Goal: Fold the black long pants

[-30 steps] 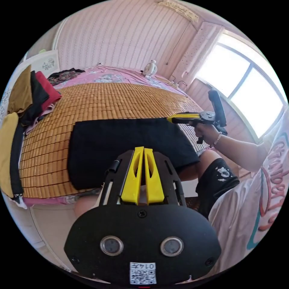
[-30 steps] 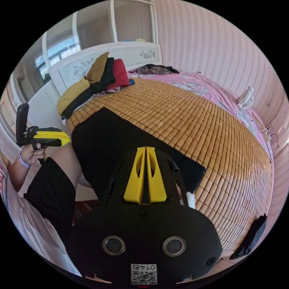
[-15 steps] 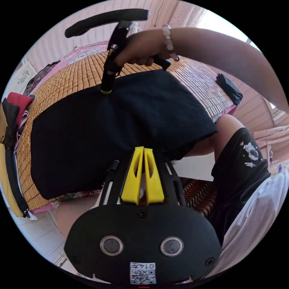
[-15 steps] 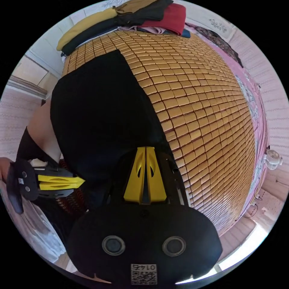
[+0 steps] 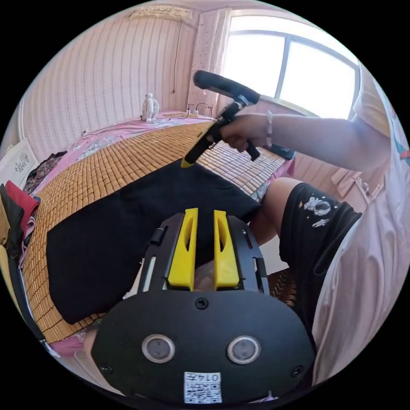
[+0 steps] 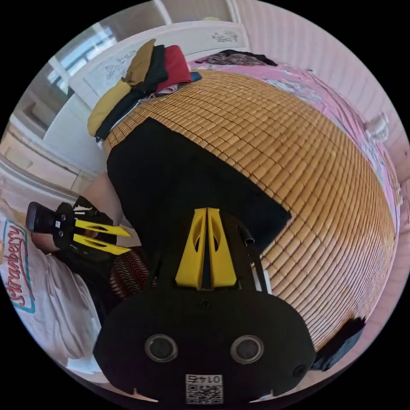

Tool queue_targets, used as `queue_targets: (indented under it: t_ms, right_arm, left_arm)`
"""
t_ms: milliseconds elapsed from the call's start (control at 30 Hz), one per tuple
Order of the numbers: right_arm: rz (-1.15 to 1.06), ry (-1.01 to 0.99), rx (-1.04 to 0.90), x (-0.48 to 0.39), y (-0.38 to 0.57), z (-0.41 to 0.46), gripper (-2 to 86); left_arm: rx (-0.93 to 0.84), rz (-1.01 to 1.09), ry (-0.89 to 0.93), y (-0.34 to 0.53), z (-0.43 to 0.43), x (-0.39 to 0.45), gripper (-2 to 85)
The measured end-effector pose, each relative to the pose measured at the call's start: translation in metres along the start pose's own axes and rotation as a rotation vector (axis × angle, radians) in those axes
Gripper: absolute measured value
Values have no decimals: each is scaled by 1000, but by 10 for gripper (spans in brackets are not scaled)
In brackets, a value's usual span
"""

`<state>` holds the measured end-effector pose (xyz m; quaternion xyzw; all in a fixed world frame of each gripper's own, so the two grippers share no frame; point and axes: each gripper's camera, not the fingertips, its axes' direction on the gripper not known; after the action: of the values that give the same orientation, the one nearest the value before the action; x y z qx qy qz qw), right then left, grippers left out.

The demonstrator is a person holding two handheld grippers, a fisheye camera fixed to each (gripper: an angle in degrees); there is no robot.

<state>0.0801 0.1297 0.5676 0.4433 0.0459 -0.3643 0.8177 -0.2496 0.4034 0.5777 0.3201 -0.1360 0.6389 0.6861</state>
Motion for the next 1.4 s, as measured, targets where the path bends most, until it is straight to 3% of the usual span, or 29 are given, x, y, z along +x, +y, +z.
queue_targets:
  t_ms: [167, 233, 367, 567, 667, 800, 900, 1033, 1167, 1267, 1400]
  right_arm:
    - [337, -171, -44, 55, 111, -21, 74]
    - [448, -347, -26, 75, 141, -19, 72]
    - [491, -511, 24, 94, 159, -26, 56]
    - [465, -322, -67, 109, 169, -55, 97]
    - [436, -561, -150, 121, 171, -44, 46]
    - [376, -670, 20, 119, 178, -93, 22]
    - [346, -659, 73, 119, 184, -121, 33]
    - [567, -621, 218, 163, 215, -134, 116]
    - [703, -601, 291, 189, 214, -123, 140]
    - [789, -619, 378, 199, 205, -116, 119]
    - [857, -695, 549, 210, 211, -132, 28]
  left_arm:
    - [-34, 87, 152, -24, 25, 25, 137]
    - [-67, 135, 172, -32, 37, 35, 142]
    - [-103, 228, 170, -50, 55, 51, 156]
    - [-139, 273, 179, -66, 68, 58, 161]
    - [-164, 293, 176, -70, 77, 62, 164]
    - [-198, 315, 186, -73, 88, 68, 152]
    - [-157, 329, 74, -74, 83, 71, 55]
    - [-177, 233, 116, -79, 73, 54, 29]
    - [-138, 218, 158, -82, 50, 41, 18]
    - [-120, 215, 191, -85, 36, 35, 12]
    - [-90, 230, 215, -92, 26, 29, 4]
